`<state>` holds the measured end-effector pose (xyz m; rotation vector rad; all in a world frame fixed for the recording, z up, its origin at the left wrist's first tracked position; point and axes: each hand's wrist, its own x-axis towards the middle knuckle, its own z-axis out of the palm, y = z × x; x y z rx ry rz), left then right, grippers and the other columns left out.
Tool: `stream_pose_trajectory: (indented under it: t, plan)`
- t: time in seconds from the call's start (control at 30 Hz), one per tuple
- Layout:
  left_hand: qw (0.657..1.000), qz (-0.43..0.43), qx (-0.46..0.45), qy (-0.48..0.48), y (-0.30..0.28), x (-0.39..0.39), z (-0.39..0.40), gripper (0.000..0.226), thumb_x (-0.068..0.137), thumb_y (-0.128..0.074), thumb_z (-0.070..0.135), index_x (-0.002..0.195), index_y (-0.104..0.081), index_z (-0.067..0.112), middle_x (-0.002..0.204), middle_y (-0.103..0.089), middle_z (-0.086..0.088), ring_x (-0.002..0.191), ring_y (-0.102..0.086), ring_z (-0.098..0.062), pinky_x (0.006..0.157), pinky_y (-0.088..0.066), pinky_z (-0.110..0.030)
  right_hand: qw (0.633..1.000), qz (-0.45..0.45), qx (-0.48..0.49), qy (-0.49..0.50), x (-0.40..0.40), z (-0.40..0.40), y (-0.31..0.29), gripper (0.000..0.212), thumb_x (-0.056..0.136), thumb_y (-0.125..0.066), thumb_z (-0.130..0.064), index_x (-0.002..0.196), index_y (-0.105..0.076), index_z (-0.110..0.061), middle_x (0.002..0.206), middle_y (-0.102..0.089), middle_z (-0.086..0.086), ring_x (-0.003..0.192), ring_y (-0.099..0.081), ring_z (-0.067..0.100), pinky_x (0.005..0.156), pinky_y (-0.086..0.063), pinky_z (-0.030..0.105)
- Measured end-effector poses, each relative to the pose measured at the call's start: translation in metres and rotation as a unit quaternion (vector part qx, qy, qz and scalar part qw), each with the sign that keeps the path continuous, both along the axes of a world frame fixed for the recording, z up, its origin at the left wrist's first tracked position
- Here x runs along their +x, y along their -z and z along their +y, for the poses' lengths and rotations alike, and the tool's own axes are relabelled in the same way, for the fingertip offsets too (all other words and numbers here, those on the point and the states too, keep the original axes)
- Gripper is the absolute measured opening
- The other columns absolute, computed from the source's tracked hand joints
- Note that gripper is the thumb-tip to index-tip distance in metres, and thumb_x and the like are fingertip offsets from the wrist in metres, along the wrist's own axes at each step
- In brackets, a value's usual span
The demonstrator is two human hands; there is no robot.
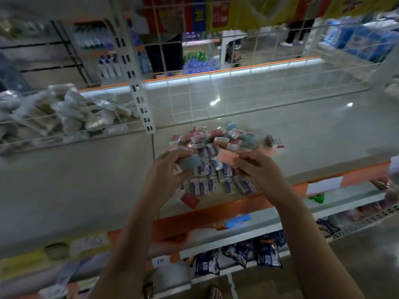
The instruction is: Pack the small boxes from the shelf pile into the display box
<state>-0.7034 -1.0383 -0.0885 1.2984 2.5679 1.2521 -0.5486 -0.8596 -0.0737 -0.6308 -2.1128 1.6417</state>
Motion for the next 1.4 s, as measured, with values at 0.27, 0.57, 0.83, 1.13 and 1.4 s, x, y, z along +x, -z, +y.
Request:
stream_pose_trajectory:
  t: [0.27, 0.57, 0.83, 1.13, 1.4]
  plan:
    - [0.995, 0.004, 0.015, -0.1, -0.016, -0.003, -0.098, 0.044, 0.071, -0.077, 0.01, 0.102, -0.06, 0.036, 0.089, -0.054, 0.012, 0.079, -0.053, -0.009, 0.067, -0.04, -0.016, 0.986, -0.017, -0.02, -0.165, -0.06, -0.08, -0.009, 0.012, 0.09, -0.057, -0.012, 0.099, -0.065, -0.012, 0.069, -0.064, -0.007, 0.059, -0.06, -0.001, 0.059, -0.049, 0.012]
    - [0.974, 0.0, 0.005, -0.228, -0.032, 0.005, -0.258, 0.036, 0.075, -0.074, 0.007, 0.107, -0.066, 0.02, 0.097, -0.058, 0.002, 0.085, -0.055, -0.014, 0.073, -0.044, -0.025, 0.945, -0.046, -0.042, -0.32, -0.116, -0.222, -0.017, 0.011, 0.091, -0.054, -0.003, 0.101, -0.059, -0.005, 0.075, -0.063, 0.0, 0.055, -0.058, -0.002, 0.06, -0.05, 0.013]
    - [0.956, 0.0, -0.016, -0.292, -0.036, 0.021, -0.414, 0.035, 0.071, -0.077, 0.005, 0.104, -0.068, 0.013, 0.099, -0.062, -0.001, 0.087, -0.057, -0.014, 0.071, -0.037, -0.006, 0.913, -0.065, -0.043, -0.4, -0.143, -0.376, -0.022, 0.009, 0.091, -0.053, 0.0, 0.093, -0.058, -0.007, 0.068, -0.058, 0.001, 0.049, -0.055, -0.002, 0.051, -0.045, 0.01]
    - [0.937, 0.0, -0.001, -0.349, -0.018, -0.009, -0.553, 0.035, 0.077, -0.074, 0.015, 0.105, -0.064, 0.033, 0.1, -0.06, 0.014, 0.085, -0.052, 0.001, 0.074, -0.039, -0.006, 0.87, -0.103, -0.062, -0.479, -0.192, -0.514, -0.011, 0.006, 0.092, -0.053, -0.005, 0.094, -0.057, -0.004, 0.072, -0.061, 0.005, 0.061, -0.057, 0.014, 0.056, -0.048, 0.02]
    - [0.925, 0.024, -0.014, -0.379, -0.03, -0.082, -0.652, 0.038, 0.078, -0.073, 0.019, 0.105, -0.059, 0.042, 0.099, -0.054, 0.025, 0.089, -0.051, 0.008, 0.075, -0.037, -0.005, 0.86, -0.033, -0.025, -0.508, -0.283, -0.615, -0.03, 0.01, 0.088, -0.056, 0.002, 0.097, -0.057, -0.002, 0.081, -0.064, 0.009, 0.065, -0.062, 0.011, 0.061, -0.05, 0.02]
